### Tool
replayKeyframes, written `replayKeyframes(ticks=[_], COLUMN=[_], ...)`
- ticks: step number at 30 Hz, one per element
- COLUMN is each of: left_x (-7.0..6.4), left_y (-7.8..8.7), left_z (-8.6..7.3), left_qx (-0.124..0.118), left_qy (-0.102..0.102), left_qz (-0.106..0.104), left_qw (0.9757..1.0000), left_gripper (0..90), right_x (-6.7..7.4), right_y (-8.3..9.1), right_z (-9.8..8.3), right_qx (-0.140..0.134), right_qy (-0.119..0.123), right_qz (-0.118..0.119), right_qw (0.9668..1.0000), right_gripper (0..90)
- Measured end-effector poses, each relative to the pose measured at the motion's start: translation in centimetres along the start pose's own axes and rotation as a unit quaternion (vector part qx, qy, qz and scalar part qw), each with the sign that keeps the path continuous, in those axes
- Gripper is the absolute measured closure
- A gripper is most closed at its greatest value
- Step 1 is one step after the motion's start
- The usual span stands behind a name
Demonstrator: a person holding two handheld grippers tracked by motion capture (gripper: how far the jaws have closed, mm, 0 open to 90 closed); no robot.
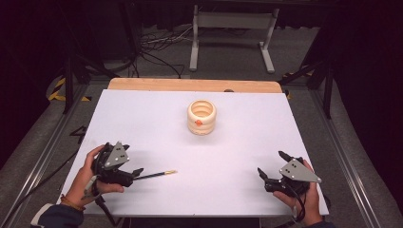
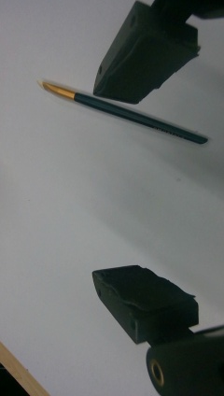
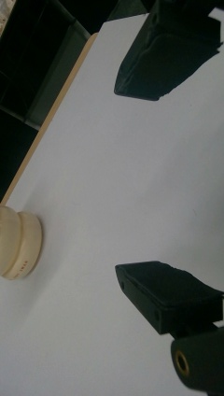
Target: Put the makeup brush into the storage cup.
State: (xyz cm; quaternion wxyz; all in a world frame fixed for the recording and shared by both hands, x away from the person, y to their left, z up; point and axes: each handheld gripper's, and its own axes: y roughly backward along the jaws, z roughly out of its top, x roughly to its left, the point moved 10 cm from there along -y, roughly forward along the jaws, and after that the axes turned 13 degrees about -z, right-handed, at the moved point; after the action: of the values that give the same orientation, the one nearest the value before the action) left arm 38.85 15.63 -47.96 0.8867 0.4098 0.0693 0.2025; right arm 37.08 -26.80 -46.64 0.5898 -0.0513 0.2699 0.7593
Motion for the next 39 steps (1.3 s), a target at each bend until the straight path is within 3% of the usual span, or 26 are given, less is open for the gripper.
replayKeyframes(ticks=[2,4,5,7,10,16,20,25,30,32,33,34,35,39], left_x=[-0.5,-0.7,-1.1,-1.4,-2.1,-2.8,-3.0,-3.0,-3.3,-3.6,-3.6,-3.6,-3.6,-3.5], left_y=[-1.1,-1.4,-1.7,-2.2,-2.9,-4.4,-5.5,-6.6,-6.9,-7.0,-7.0,-6.9,-7.0,-7.0], left_z=[0.5,0.6,0.8,1.0,0.9,1.1,1.6,1.6,1.6,1.5,1.5,1.5,1.5,1.6], left_qx=[0.028,0.032,0.040,0.067,0.110,0.177,0.197,0.232,0.240,0.242,0.242,0.245,0.243,0.251], left_qy=[-0.013,-0.015,-0.018,-0.035,-0.057,-0.093,-0.091,-0.087,-0.079,-0.078,-0.078,-0.075,-0.067,-0.070], left_qz=[-0.019,-0.024,-0.039,-0.048,-0.071,-0.086,-0.105,-0.111,-0.128,-0.143,-0.143,-0.143,-0.145,-0.143], left_qw=[0.9993,0.9991,0.9982,0.9960,0.9898,0.9761,0.9706,0.9623,0.9591,0.9566,0.9566,0.9559,0.9567,0.9549], left_gripper=[16.8,18.3,18.3,22.9,35.3,43.8,53.4,59.7,68.7,78.3,81.1,81.7,82.0,82.3], right_x=[0.1,0.1,0.1,0.1,-0.1,-0.1,0.1,0.1,0.1,0.1,0.2,0.3,0.3,0.3], right_y=[-0.2,-0.2,-0.3,-0.4,-0.3,-0.4,-0.5,-0.6,-0.6,-0.7,-0.7,-0.8,-0.8,-0.8], right_z=[-0.2,-0.3,-0.3,-0.5,-0.4,-0.6,-0.7,-0.9,-0.9,-1.0,-1.1,-1.1,-1.1,-1.1], right_qx=[0.008,0.009,0.010,0.015,0.011,0.018,0.023,0.030,0.032,0.035,0.037,0.039,0.039,0.040], right_qy=[0.004,0.005,0.005,0.006,0.006,0.005,0.014,0.009,0.008,0.009,0.010,0.010,0.010,0.010], right_qz=[-0.001,-0.001,-0.002,-0.001,-0.011,-0.009,-0.009,-0.009,-0.008,-0.007,-0.005,-0.004,-0.004,-0.003], right_qw=[1.0000,0.9999,0.9999,0.9999,0.9999,0.9998,0.9996,0.9995,0.9994,0.9993,0.9993,0.9992,0.9992,0.9991], right_gripper=[13.0,13.1,13.1,13.3,14.6,14.6,14.6,14.6,14.6,14.5,14.4,14.4,14.3,14.1])
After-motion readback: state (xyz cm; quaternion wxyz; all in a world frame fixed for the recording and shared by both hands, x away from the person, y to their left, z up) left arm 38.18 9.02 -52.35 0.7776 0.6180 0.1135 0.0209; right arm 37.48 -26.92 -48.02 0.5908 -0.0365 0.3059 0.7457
